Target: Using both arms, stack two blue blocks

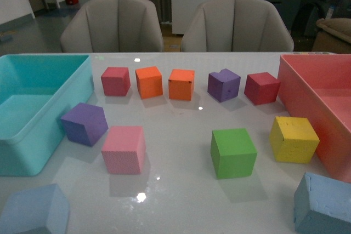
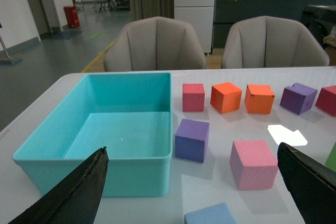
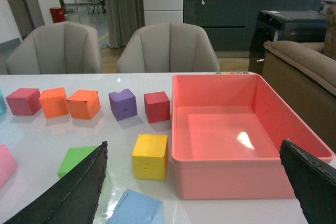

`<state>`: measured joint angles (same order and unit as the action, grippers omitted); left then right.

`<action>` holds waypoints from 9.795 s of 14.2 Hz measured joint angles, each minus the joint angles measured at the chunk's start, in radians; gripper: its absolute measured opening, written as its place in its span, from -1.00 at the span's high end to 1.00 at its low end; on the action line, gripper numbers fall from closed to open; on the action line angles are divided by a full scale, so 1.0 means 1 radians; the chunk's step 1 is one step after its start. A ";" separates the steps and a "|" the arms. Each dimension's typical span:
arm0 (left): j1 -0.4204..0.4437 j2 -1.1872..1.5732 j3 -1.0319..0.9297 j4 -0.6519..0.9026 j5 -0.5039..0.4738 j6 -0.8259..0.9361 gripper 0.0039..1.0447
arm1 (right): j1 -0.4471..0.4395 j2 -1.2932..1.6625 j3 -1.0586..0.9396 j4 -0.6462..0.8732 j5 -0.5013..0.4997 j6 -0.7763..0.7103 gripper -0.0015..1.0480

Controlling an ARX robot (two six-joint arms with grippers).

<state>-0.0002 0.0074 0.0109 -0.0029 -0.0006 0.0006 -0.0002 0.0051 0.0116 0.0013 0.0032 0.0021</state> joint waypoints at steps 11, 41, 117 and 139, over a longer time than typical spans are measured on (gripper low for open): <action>0.000 0.000 0.000 0.000 0.000 0.000 -0.88 | 0.000 0.000 0.000 0.000 0.000 0.000 -0.87; 0.000 0.000 0.000 0.000 0.000 0.000 -0.88 | 0.262 1.626 0.517 0.287 0.112 0.389 -0.87; 0.000 0.000 0.000 0.000 0.000 0.000 -0.88 | 0.146 0.960 0.187 0.694 0.155 0.021 0.08; 0.000 0.000 0.000 0.000 0.000 0.000 -0.88 | 0.000 -0.001 0.000 -0.004 -0.003 0.000 0.96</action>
<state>-0.0002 0.0074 0.0109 -0.0029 -0.0006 0.0006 -0.0002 0.0044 0.0116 -0.0025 0.0002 0.0025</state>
